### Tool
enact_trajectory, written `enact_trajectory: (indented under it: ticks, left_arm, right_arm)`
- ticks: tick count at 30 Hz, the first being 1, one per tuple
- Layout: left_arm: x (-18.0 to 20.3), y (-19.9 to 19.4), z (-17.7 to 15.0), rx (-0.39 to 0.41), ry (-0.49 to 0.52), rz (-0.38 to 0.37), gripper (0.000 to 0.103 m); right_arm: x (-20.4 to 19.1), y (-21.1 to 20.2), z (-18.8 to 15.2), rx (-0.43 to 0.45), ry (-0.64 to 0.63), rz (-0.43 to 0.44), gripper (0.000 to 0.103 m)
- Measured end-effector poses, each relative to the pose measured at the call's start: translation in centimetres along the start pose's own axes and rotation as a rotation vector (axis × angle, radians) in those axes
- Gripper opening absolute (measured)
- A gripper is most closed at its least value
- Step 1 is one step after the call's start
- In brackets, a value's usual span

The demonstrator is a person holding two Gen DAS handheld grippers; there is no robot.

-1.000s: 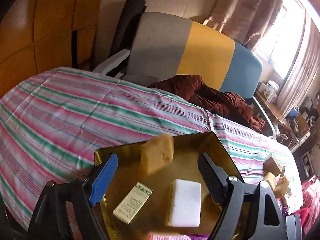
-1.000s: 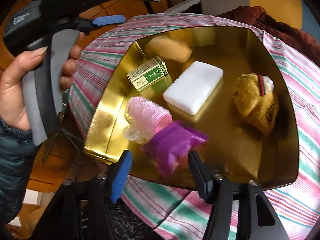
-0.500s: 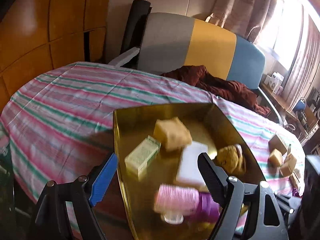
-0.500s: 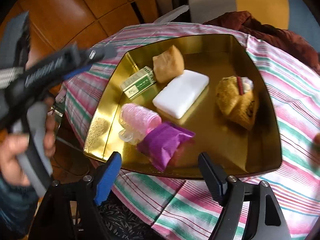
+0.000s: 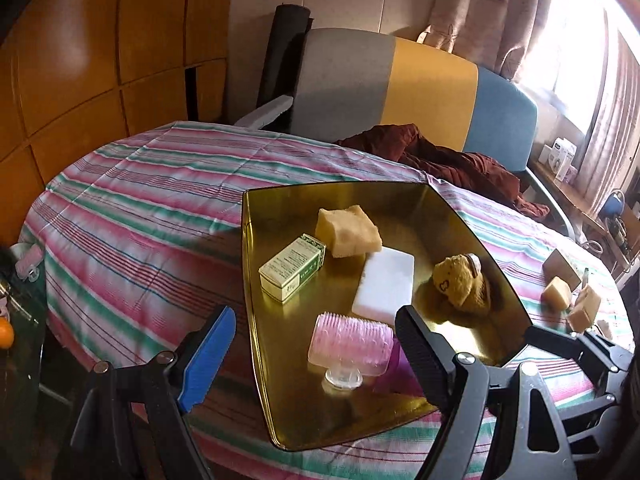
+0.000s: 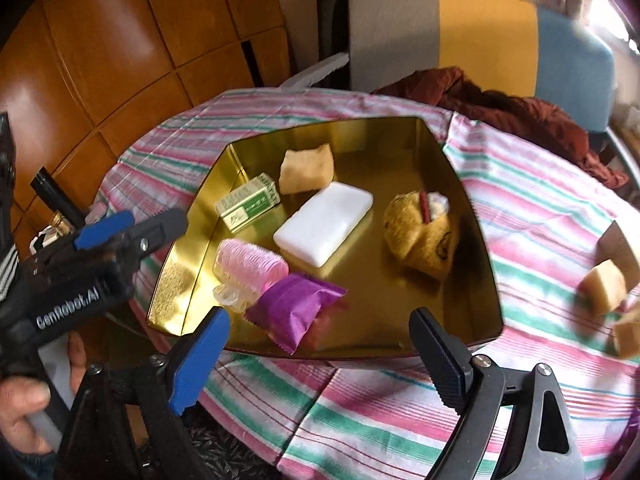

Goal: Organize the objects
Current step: 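Move both tools back toward the sponges and cracker packs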

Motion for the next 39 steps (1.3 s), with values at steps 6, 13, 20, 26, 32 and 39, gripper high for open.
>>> enact_trajectory:
  ticks: [6,13,20,26,32,39]
  left_arm:
    - [1.1,-0.5,-0.4,0.007,0.028,0.000,0.084]
    - [2.5,-1.7,0.0,0.054,0.092,0.016,0.084]
    - [3.2,-1.7,-0.2,0.053,0.123,0.025,0.084]
    - [4.2,-1.7,-0.5,0.050,0.156,0.023,0.084]
    - [5.4,-1.5,-0.8,0.041,0.192,0.018,0.084]
    - [7.7,-1.0,-1.2,0.018,0.242,-0.017,0.084]
  right_arm:
    - [0.8,-0.9,0.2,0.046,0.000,-0.056,0.101]
    - [2.2,-1.5,0.1,0.067,0.021,-0.088,0.102]
    - [4.2,-1.9,-0.5,0.071,0.068,-0.110,0.102]
    - [6.6,-2.3,-1.5,0.064,0.119,-0.140,0.102]
    - [9.6,-3.0,-2.7,0.057,0.178,-0.172,0.102]
    - [14.6,-4.8,-4.9,0.046,0.276,-0.228,0.102]
Point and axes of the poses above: each gripper's, at about its wrist camera, not at the fingertips, and y roughly the way its jaws point, x to its right, z to its top, the point moved 6 cm from there along y, roughly the way its jaws point, and after that the axes turned 5 degrees about -y, right-handed, at the moved point
